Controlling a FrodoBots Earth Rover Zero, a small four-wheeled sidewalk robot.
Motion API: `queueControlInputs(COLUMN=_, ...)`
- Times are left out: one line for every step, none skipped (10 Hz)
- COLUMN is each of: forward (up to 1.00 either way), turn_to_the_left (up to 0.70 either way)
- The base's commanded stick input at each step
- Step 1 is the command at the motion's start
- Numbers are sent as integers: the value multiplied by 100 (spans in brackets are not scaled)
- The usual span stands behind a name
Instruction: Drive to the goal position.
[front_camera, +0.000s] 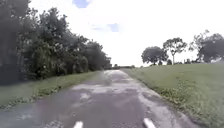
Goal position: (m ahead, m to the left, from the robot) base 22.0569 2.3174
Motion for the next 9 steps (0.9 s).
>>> queueControlInputs(forward=70, turn_to_the_left=-16)
queueControlInputs(forward=70, turn_to_the_left=-34)
queueControlInputs(forward=70, turn_to_the_left=-34)
queueControlInputs(forward=70, turn_to_the_left=-35)
queueControlInputs(forward=70, turn_to_the_left=-2)
queueControlInputs(forward=70, turn_to_the_left=-1)
queueControlInputs(forward=70, turn_to_the_left=0)
queueControlInputs(forward=70, turn_to_the_left=0)
queueControlInputs(forward=70, turn_to_the_left=0)
